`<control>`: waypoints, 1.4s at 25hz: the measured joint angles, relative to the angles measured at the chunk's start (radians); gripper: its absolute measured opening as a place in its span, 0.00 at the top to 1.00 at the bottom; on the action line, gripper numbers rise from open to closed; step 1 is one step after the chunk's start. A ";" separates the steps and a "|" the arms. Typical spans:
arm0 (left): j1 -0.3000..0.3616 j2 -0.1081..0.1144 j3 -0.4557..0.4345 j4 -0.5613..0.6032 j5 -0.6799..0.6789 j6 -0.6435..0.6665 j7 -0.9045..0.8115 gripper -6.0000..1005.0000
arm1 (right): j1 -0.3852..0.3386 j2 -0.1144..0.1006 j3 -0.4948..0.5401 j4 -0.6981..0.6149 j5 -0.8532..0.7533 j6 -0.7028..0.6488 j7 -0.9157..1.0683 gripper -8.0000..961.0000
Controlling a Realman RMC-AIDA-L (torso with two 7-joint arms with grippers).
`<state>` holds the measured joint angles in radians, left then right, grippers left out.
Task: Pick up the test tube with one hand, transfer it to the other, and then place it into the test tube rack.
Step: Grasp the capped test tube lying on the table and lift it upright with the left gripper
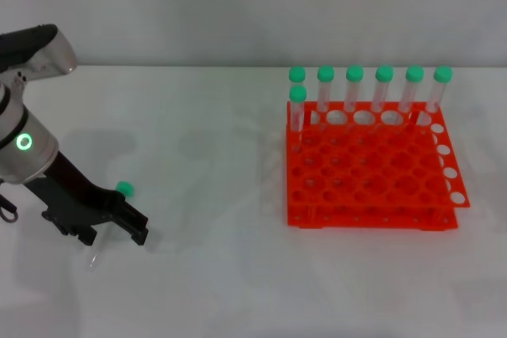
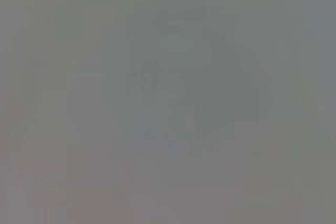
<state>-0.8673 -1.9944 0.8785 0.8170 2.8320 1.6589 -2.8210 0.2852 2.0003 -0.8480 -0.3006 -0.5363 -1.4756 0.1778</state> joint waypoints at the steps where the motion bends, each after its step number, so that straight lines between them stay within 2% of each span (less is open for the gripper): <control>1: 0.002 0.000 0.000 -0.005 0.000 0.000 0.000 0.12 | 0.000 0.000 0.000 0.000 0.000 0.000 0.000 0.34; 5: 0.009 0.003 0.004 -0.009 0.000 -0.001 -0.001 0.12 | 0.002 0.001 0.000 0.000 0.001 0.000 0.000 0.34; 10: 0.009 0.018 0.007 -0.006 0.000 -0.004 -0.007 0.12 | 0.011 0.001 0.003 0.000 -0.001 0.020 0.000 0.34; 17: -0.014 0.032 0.032 -0.035 0.000 -0.002 -0.022 0.12 | 0.020 0.002 -0.002 0.000 -0.003 0.031 -0.001 0.34; 22: -0.016 0.028 0.069 -0.049 -0.001 -0.004 -0.036 0.12 | 0.020 0.002 -0.003 0.000 -0.004 0.032 -0.002 0.34; 29: -0.001 0.025 0.078 -0.052 0.000 -0.004 -0.046 0.13 | 0.021 0.001 -0.003 0.001 -0.004 0.034 -0.004 0.34; 35: 0.003 0.026 0.082 -0.062 0.000 -0.007 -0.048 0.21 | 0.022 0.001 -0.005 0.002 -0.004 0.034 -0.004 0.34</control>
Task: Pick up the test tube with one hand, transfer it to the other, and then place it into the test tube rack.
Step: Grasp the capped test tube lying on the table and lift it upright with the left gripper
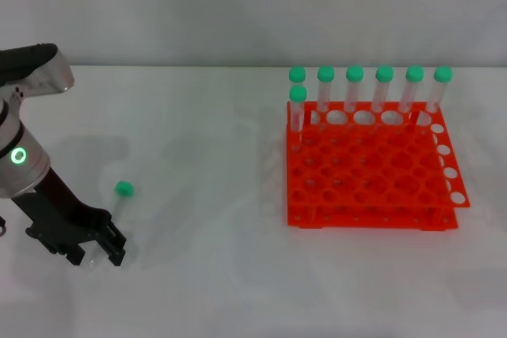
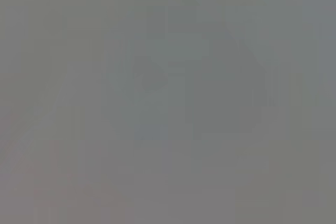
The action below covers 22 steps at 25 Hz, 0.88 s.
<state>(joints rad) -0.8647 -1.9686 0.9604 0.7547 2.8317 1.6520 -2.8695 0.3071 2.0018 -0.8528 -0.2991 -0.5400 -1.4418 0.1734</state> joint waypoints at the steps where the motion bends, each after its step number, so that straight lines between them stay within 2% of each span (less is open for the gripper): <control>1: 0.002 0.001 0.006 -0.004 0.000 -0.001 -0.004 0.22 | 0.000 0.000 0.000 0.000 0.000 0.000 0.000 0.34; 2: 0.004 0.002 0.012 -0.006 0.000 -0.003 -0.007 0.24 | -0.001 0.000 0.000 0.000 0.000 0.000 0.000 0.34; 7: 0.016 0.006 0.072 -0.022 0.000 -0.021 -0.035 0.45 | -0.003 0.000 0.000 0.000 0.000 -0.001 0.000 0.34; 22: 0.035 0.019 0.073 -0.013 0.000 -0.072 -0.037 0.47 | 0.000 0.000 -0.001 0.002 0.000 0.000 0.000 0.34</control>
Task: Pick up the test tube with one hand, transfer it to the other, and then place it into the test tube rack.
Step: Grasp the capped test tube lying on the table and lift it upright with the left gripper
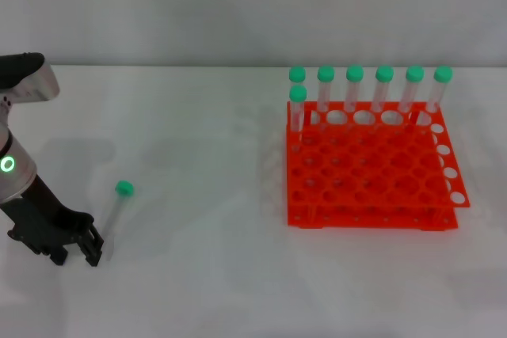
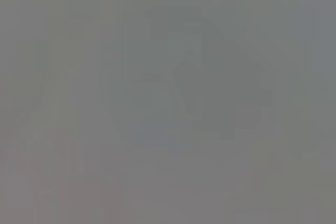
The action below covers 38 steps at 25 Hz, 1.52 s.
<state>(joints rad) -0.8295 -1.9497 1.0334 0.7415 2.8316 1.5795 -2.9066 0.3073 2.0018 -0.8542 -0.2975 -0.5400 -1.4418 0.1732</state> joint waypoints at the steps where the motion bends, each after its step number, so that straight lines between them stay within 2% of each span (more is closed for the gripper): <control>1: 0.000 0.000 0.000 0.000 0.000 -0.004 0.000 0.47 | 0.000 0.000 0.000 0.000 0.000 0.000 0.000 0.34; 21: -0.013 -0.001 0.001 -0.005 0.000 -0.037 0.008 0.48 | 0.004 0.003 0.000 0.000 -0.002 0.001 0.000 0.34; 25: -0.017 -0.003 0.001 -0.007 0.000 -0.043 0.009 0.68 | 0.004 0.003 0.000 0.000 -0.002 0.001 0.000 0.34; 38: -0.020 -0.004 0.001 -0.021 0.000 -0.065 0.009 0.68 | 0.006 0.003 0.000 0.000 -0.002 0.001 0.000 0.34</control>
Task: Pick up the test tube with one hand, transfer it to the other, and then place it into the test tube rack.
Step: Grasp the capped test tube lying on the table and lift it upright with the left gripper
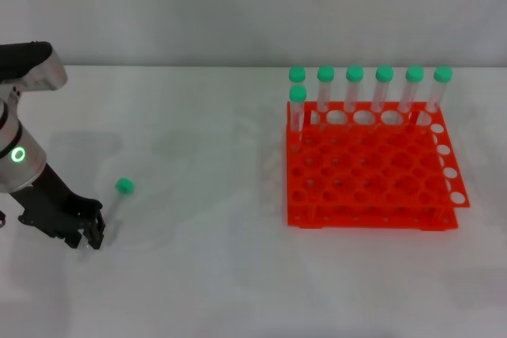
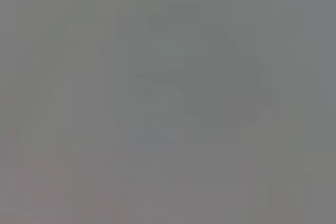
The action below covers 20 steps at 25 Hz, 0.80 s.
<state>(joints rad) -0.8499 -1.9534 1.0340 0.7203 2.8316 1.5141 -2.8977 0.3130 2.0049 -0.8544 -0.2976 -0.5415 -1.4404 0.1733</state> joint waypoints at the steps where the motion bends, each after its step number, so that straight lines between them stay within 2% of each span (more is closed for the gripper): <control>1: 0.000 0.000 0.000 0.000 0.000 -0.001 0.000 0.68 | 0.000 0.000 0.000 0.000 0.000 0.000 0.000 0.34; 20: -0.002 -0.005 0.038 -0.001 0.000 -0.019 0.000 0.70 | 0.002 0.000 0.000 0.002 0.000 0.002 0.000 0.34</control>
<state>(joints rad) -0.8516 -1.9579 1.0722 0.7194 2.8317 1.4952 -2.8979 0.3145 2.0048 -0.8544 -0.2952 -0.5415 -1.4388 0.1733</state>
